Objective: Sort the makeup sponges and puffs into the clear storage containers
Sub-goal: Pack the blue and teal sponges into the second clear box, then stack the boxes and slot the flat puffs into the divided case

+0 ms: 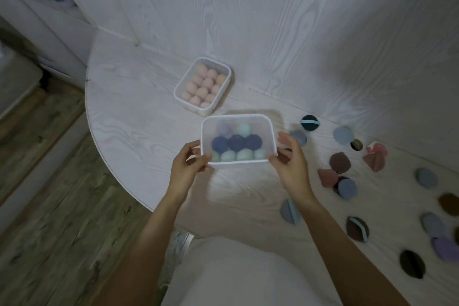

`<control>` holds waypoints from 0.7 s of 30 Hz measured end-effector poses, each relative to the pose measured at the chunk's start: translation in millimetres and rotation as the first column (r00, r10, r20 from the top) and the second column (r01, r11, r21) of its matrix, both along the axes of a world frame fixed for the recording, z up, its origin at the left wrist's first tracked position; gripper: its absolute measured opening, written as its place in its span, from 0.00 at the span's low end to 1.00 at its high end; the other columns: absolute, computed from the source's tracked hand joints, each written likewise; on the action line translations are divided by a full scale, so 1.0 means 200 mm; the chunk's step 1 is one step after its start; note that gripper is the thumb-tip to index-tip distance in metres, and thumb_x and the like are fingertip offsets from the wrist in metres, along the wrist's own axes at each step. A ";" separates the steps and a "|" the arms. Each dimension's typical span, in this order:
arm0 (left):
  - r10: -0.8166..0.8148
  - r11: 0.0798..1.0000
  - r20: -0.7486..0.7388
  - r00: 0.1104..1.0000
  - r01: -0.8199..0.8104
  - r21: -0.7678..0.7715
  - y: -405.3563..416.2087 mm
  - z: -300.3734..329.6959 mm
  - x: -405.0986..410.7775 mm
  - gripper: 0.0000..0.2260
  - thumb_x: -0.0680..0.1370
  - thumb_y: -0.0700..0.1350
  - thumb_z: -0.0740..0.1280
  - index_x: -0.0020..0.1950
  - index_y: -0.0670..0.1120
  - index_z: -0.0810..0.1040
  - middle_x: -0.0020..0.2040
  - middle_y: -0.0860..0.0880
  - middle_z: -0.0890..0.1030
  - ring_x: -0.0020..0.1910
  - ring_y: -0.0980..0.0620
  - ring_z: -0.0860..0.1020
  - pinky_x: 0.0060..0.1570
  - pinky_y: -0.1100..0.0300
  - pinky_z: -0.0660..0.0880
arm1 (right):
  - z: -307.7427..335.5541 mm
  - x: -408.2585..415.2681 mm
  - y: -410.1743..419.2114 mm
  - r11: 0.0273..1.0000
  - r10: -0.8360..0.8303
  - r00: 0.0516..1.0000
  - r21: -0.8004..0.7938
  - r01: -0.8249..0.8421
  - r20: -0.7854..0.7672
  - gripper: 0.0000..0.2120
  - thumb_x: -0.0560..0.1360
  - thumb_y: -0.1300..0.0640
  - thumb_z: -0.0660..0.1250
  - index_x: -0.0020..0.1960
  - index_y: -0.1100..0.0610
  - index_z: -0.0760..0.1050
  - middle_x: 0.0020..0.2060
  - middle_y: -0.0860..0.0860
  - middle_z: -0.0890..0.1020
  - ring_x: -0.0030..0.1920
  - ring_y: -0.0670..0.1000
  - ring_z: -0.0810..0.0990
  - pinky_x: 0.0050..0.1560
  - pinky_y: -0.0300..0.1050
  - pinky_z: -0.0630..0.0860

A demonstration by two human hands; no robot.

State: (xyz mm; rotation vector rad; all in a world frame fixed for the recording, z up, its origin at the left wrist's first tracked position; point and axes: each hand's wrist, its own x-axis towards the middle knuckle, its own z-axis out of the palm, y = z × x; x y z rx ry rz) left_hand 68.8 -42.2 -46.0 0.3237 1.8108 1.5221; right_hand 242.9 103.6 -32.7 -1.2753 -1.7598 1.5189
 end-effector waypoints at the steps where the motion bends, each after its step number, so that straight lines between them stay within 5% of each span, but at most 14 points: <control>1: 0.029 0.999 -0.020 0.999 -0.028 0.036 0.00 0.04 -0.03 0.14 0.74 0.37 0.69 0.59 0.43 0.75 0.47 0.45 0.79 0.37 0.55 0.80 0.40 0.62 0.78 | 0.04 -0.05 0.03 1.000 -0.018 1.000 -0.008 0.018 -0.015 0.21 0.73 0.67 0.68 0.64 0.56 0.70 0.58 0.48 0.75 0.50 0.39 0.76 0.44 0.24 0.72; 5: 0.175 0.974 -0.020 0.984 -0.170 0.151 0.08 0.13 -0.18 0.15 0.74 0.38 0.70 0.59 0.42 0.72 0.49 0.46 0.77 0.41 0.54 0.80 0.42 0.60 0.79 | 0.20 -0.35 0.19 0.991 0.090 0.994 0.107 -0.083 -0.063 0.11 0.73 0.65 0.67 0.50 0.51 0.78 0.47 0.50 0.82 0.47 0.49 0.80 0.49 0.38 0.77; 8: 0.294 0.942 0.064 0.954 -0.301 0.151 0.19 0.12 -0.30 0.15 0.74 0.41 0.70 0.57 0.40 0.71 0.52 0.42 0.74 0.42 0.48 0.79 0.44 0.60 0.80 | 0.22 -0.59 0.31 0.978 0.185 0.983 0.092 -0.186 0.016 0.14 0.75 0.62 0.65 0.59 0.56 0.77 0.51 0.53 0.81 0.49 0.51 0.78 0.49 0.40 0.76; 10: 0.371 0.910 0.134 0.919 -0.388 0.142 0.26 0.09 -0.35 0.12 0.74 0.41 0.70 0.54 0.41 0.72 0.52 0.41 0.73 0.39 0.49 0.78 0.43 0.62 0.79 | 0.22 -0.72 0.37 0.980 0.198 0.977 -0.044 -0.194 0.083 0.19 0.75 0.59 0.65 0.66 0.56 0.71 0.54 0.53 0.78 0.53 0.53 0.77 0.55 0.45 0.75; 13: 0.438 0.870 0.218 0.872 -0.472 0.141 0.35 0.07 -0.38 0.10 0.75 0.42 0.70 0.51 0.42 0.71 0.49 0.41 0.74 0.36 0.53 0.78 0.42 0.63 0.78 | 0.22 -0.80 0.39 0.939 0.148 0.987 -0.304 -0.159 -0.059 0.23 0.76 0.62 0.64 0.69 0.58 0.64 0.56 0.54 0.74 0.55 0.51 0.74 0.62 0.50 0.72; 16: 0.388 0.877 0.283 0.877 -0.446 0.178 0.40 0.07 -0.39 0.09 0.78 0.42 0.66 0.55 0.39 0.71 0.50 0.41 0.76 0.41 0.52 0.80 0.47 0.61 0.79 | 0.21 -0.78 0.38 0.928 0.162 0.979 -0.317 -0.194 -0.125 0.20 0.76 0.60 0.65 0.67 0.53 0.66 0.59 0.46 0.73 0.61 0.47 0.71 0.66 0.49 0.68; 21: 0.225 0.953 0.337 0.914 -0.278 0.118 0.40 0.12 -0.28 0.06 0.80 0.40 0.60 0.56 0.42 0.72 0.51 0.45 0.78 0.50 0.50 0.80 0.49 0.57 0.77 | 0.16 -0.62 0.33 0.970 0.227 0.967 -0.111 -0.215 0.111 0.15 0.76 0.58 0.64 0.63 0.51 0.73 0.65 0.50 0.71 0.64 0.50 0.71 0.60 0.42 0.68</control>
